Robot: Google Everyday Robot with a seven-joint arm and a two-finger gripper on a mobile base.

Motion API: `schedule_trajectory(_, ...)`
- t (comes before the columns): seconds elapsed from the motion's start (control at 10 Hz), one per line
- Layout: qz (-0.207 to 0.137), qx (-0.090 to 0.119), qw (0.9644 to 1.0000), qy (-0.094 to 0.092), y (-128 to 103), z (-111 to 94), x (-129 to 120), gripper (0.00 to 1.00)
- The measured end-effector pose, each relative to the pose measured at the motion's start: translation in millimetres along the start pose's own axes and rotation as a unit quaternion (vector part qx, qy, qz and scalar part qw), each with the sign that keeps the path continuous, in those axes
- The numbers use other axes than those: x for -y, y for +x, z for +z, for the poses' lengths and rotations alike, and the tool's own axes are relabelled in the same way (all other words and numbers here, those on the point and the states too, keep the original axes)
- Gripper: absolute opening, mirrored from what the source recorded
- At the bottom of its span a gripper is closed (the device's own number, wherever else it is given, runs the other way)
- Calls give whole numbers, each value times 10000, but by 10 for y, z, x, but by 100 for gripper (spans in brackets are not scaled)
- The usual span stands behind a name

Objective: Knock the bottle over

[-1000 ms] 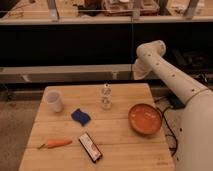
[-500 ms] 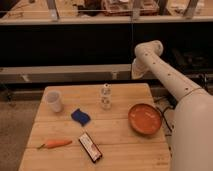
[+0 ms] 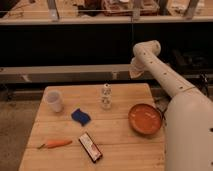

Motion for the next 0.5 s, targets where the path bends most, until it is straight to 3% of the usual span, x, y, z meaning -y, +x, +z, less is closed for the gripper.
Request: schedule_trajectory(0.5,-23,104,9999,21,-97,146,124,7)
